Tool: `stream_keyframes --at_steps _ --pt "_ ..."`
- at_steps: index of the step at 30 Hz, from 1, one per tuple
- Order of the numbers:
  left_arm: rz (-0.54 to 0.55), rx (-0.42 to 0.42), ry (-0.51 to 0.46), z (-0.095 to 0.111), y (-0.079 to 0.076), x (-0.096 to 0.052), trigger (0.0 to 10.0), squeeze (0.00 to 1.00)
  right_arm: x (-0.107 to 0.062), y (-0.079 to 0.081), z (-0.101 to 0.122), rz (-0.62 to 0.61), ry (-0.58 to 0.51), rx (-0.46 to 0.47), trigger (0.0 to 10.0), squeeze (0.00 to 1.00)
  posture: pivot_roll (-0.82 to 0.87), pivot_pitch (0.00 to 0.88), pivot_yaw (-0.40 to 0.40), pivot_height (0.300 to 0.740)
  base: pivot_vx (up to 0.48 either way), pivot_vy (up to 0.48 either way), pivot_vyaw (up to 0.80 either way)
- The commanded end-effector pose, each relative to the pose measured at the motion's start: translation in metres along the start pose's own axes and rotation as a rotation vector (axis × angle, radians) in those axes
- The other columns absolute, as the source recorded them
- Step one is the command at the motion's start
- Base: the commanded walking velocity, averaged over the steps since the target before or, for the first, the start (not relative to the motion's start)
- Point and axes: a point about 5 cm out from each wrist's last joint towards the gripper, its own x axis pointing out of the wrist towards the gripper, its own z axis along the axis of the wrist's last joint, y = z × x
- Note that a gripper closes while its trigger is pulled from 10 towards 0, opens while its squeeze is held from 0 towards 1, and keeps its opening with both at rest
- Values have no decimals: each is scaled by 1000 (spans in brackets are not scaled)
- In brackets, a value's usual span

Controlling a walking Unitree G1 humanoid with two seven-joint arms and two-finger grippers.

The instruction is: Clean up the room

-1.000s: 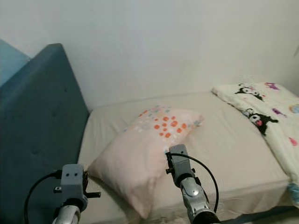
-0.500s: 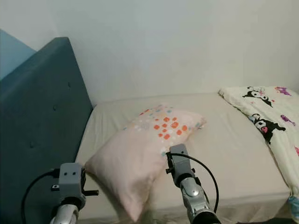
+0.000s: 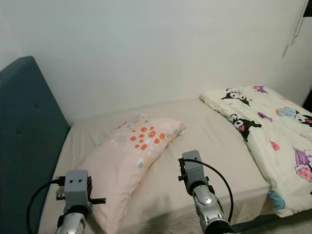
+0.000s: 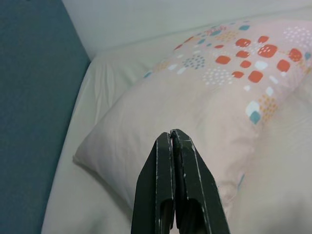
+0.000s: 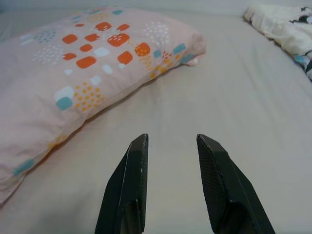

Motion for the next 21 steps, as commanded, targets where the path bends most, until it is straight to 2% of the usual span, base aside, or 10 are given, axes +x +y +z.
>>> stream_keyframes --at_steps 1,10,21 --pt "16 16 20 -3 4 1 10000 0 2 4 1 7 11 21 10000 0 -66 0 13 738 0 0 0" --pt "-17 12 4 1 2 3 10000 0 2 0 4 -1 -3 20 10000 0 -71 0 14 713 0 0 0" --pt "-16 30 81 -11 1 1 10000 0 4 0 6 25 0 -6 10000 0 -72 0 2 668 0 0 0"
